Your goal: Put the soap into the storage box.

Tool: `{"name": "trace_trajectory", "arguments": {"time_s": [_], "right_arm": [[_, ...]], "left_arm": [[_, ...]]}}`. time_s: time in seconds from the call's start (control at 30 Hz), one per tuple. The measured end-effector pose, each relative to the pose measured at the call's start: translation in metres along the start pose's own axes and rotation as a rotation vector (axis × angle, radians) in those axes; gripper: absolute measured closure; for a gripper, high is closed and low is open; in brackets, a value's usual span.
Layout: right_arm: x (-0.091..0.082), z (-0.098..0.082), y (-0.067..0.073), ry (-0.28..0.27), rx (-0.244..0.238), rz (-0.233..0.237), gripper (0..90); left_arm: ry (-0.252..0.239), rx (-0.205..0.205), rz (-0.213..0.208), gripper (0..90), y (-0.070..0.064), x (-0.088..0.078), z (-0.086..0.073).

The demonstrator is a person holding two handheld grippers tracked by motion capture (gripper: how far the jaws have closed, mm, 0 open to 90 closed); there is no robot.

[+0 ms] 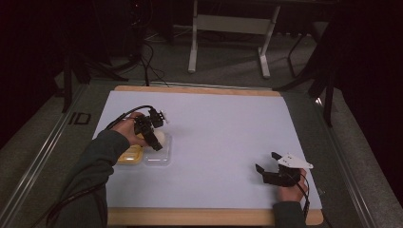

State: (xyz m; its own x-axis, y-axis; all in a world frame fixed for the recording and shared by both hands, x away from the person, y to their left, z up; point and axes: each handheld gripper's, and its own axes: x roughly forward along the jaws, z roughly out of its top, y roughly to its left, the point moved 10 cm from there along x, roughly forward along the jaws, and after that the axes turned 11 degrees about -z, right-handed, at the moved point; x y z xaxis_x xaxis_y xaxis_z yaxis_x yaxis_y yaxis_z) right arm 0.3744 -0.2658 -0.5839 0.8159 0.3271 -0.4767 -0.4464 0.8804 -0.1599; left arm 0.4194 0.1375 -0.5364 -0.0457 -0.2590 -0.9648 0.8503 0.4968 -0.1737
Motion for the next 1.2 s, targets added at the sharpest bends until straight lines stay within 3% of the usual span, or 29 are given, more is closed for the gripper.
{"name": "trace_trajectory", "arguments": {"time_s": [0.4,1.2], "right_arm": [[0.000,0.000,0.000,0.000,0.000,-0.001,16.2],[0.000,0.000,0.000,-0.001,-0.004,-0.003,16.3]], "left_arm": [[-0.034,-0.029,0.001,24.3,0.006,-0.007,-0.007],[-0.033,-0.103,0.008,24.4,0.021,-0.012,-0.037]]}}
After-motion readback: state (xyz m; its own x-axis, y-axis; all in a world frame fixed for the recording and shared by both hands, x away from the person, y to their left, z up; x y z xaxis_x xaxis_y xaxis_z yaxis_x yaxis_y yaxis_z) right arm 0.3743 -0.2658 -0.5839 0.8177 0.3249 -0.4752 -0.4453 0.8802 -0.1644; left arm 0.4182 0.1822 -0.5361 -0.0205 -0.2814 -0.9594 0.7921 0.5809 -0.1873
